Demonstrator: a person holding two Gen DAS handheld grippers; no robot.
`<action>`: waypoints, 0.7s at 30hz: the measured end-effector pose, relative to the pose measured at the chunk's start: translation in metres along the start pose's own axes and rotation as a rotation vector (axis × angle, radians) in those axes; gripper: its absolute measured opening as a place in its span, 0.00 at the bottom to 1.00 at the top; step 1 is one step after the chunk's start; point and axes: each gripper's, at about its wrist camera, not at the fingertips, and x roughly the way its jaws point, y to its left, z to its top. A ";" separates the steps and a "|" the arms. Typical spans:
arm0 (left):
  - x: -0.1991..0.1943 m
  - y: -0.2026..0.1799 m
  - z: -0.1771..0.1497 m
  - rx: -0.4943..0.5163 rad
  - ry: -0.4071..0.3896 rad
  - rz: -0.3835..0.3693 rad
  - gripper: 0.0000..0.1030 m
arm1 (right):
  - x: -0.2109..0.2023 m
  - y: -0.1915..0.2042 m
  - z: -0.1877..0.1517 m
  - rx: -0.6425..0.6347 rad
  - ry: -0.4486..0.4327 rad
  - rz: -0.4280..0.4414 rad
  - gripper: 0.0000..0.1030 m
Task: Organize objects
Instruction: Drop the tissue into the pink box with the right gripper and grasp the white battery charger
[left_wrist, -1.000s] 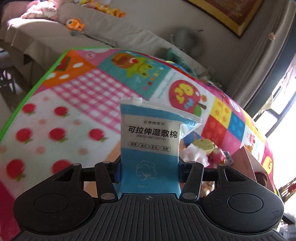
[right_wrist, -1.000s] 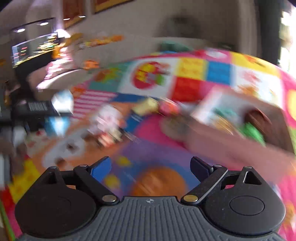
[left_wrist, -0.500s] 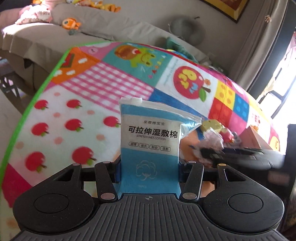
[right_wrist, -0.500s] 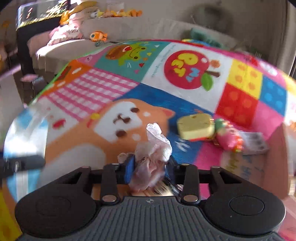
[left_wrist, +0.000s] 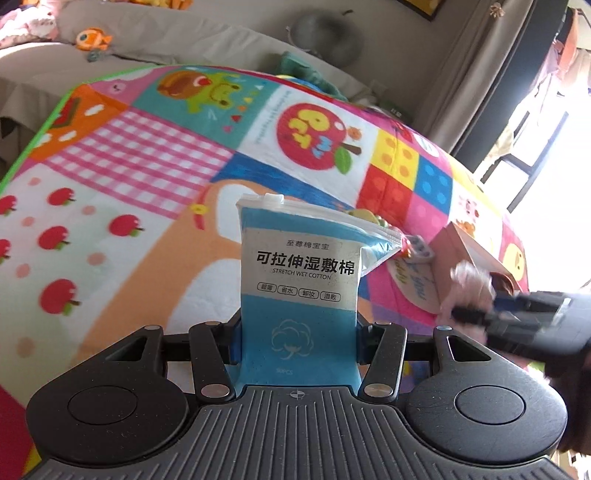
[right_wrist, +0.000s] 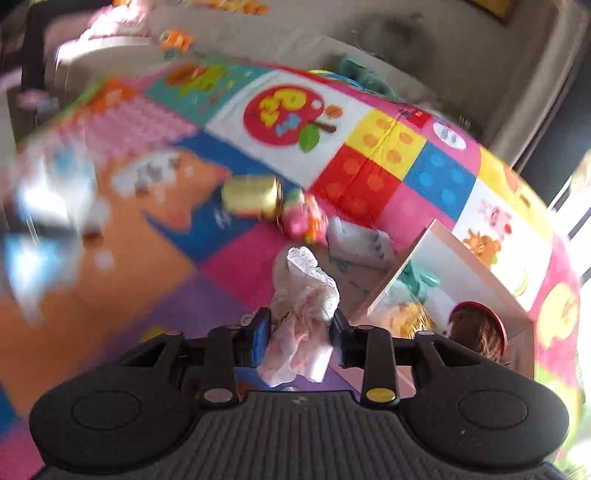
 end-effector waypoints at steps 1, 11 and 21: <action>0.003 -0.002 0.000 -0.002 -0.001 -0.008 0.55 | -0.003 -0.007 0.010 0.054 0.004 0.035 0.39; 0.026 -0.012 -0.012 0.034 -0.057 -0.037 0.55 | 0.069 -0.081 0.096 0.552 0.146 0.155 0.59; 0.028 -0.014 -0.013 0.044 -0.041 -0.064 0.55 | 0.159 -0.083 0.117 0.575 0.202 0.041 0.35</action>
